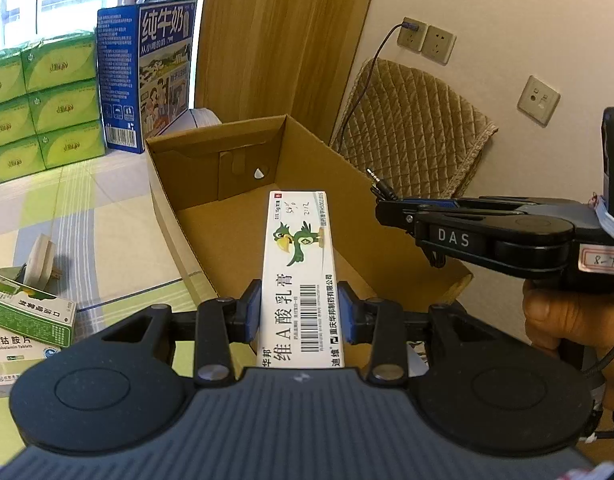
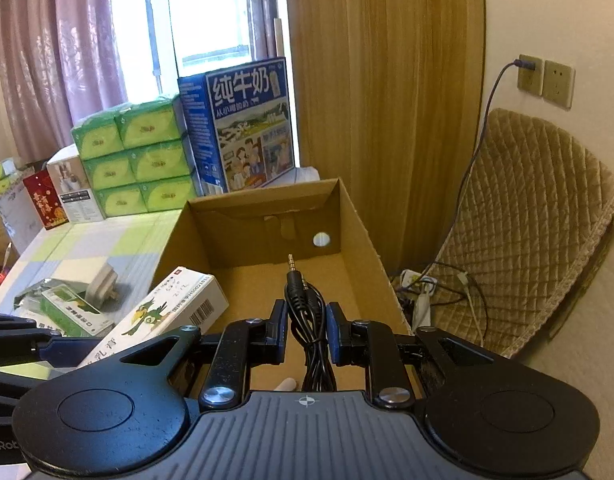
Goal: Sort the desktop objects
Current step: 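Carry the black cable and white medicine box over the cardboard box, then open the left tool releasing the medicine box while the right tool drops the cable into the box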
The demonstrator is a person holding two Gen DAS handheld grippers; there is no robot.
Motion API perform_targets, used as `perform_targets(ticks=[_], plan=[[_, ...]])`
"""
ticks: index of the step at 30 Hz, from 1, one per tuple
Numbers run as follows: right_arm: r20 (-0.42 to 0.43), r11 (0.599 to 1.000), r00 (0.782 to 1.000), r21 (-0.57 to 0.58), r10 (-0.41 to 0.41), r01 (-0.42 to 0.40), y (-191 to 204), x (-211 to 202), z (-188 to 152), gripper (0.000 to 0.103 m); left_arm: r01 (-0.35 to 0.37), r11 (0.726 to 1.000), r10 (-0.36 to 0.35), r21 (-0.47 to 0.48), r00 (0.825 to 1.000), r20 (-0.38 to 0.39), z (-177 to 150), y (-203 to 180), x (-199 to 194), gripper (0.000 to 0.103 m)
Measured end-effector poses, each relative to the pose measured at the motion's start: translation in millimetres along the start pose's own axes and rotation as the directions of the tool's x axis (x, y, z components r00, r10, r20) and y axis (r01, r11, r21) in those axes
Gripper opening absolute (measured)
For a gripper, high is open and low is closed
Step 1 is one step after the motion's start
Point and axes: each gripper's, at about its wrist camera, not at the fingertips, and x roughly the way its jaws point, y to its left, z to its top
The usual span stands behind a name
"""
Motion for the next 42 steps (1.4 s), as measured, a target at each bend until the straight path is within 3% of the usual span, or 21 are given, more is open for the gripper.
perform_targets(ticks=[15,28,30,31,32,35,42], plan=[[-0.032,1.0,0.999,0.021,-0.004,0.005,-9.3,16.2,-3.5,0.017,-0.01,1.0,0.01,-0.018,1.0,-0.002,-2.9,3.3,24.9,0.034],[-0.036,0.999,0.998,0.034,0.043,-0.042,-2.4,17.2,-5.3,0.017,-0.041,0.998,0.044,-0.056,0.998,0.043,-10.2,22.7,-1.8,0.037],[-0.025,0.998,0.998,0.037,0.051,-0.05,-0.4,15.1,-3.5,0.03,-0.054,0.997,0.057,-0.057,0.997,0.048,-12.6,25.0,-6.3,0.041],[-0.015,0.998,0.999,0.039,0.046,-0.045,0.1,13.3,-2.9,0.046,-0.059,0.997,0.062,-0.059,0.997,0.05,-13.9,26.0,-8.4,0.043],[-0.005,0.998,0.999,0.046,0.047,-0.047,-0.2,11.1,-2.4,0.052,-0.062,0.996,0.065,-0.061,0.997,0.052,-15.1,27.2,-10.4,0.043],[0.013,0.997,0.999,0.059,0.049,-0.05,-0.1,3.5,-0.7,0.052,-0.075,0.995,0.078,-0.066,0.995,0.057,-19.5,30.5,-17.9,0.051],[0.046,0.992,0.996,0.1,0.071,-0.075,9.6,-23.8,-9.8,0.054,-0.105,0.989,0.112,-0.105,0.992,0.066,-34.6,46.6,-41.3,0.058]])
